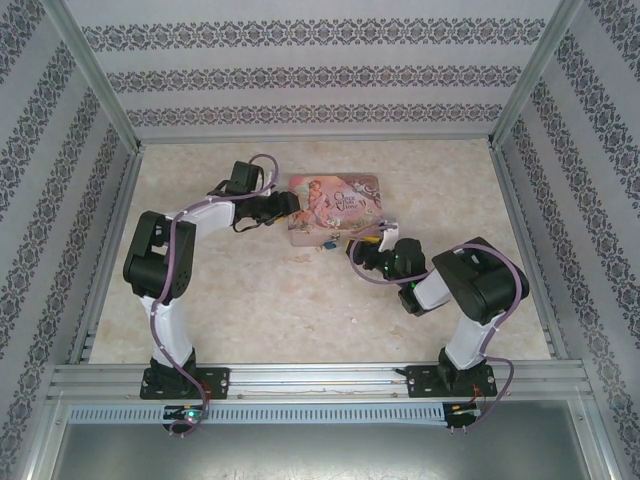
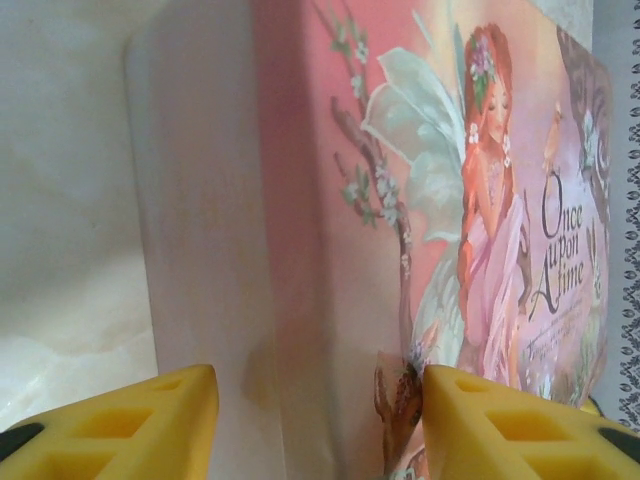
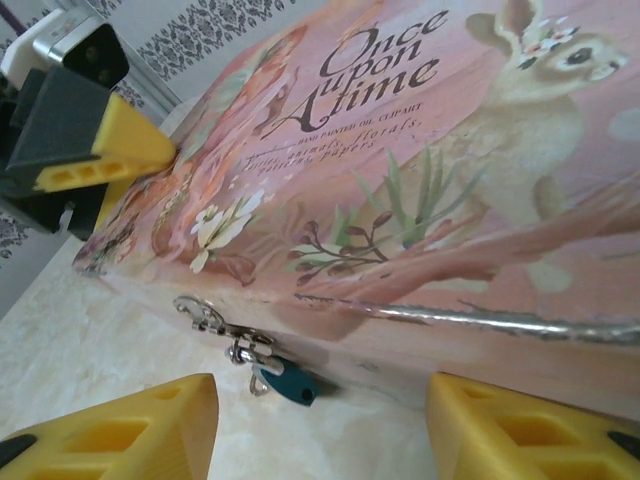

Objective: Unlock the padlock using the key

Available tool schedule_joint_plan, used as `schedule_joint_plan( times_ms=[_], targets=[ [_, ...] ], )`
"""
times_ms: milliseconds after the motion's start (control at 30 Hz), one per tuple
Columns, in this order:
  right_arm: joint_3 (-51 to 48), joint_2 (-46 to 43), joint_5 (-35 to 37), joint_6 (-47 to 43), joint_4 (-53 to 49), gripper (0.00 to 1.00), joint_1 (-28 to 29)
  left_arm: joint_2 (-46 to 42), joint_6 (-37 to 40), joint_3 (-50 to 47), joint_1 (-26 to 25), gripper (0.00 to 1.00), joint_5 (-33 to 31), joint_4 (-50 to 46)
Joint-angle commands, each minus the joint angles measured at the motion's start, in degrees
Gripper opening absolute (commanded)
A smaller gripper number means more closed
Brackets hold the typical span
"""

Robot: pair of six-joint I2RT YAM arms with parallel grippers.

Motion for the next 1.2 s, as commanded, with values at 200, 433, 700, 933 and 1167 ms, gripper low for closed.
schedule_joint_plan(
  times_ms=[200,433,700,933,1167],
  targets=[
    [6.25,0.25,-8.65,0.99,-1.21,0.67,-3.81,-1.70,-2.15,-9.36,-1.25,0.54,-3.64,-5.52],
    [9.36,2.18,-10.99,1.07,-2.01,0.70,-5.06,-4.97,-3.57,-12.74,-1.40,0.54,-3.79,-4.38],
    [9.11,1.71,-10.92,0.82,-2.10,0.73,-5.55,-8.69,-3.84,-12.69,-1.34,0.55,-5.30,-4.10],
    [5.30,-3.17,-10.74,0.16,-4.18,0.82,-7.13,-14.46,-3.55,-12.09,-1.01,0.58,-8.19,-4.23],
    [1.63,-7.46,-13.75,0.79,-5.18,0.86,-8.49,-22.02,0.11,-11.45,-0.74,0.57,-12.53,-7.61]
  ],
)
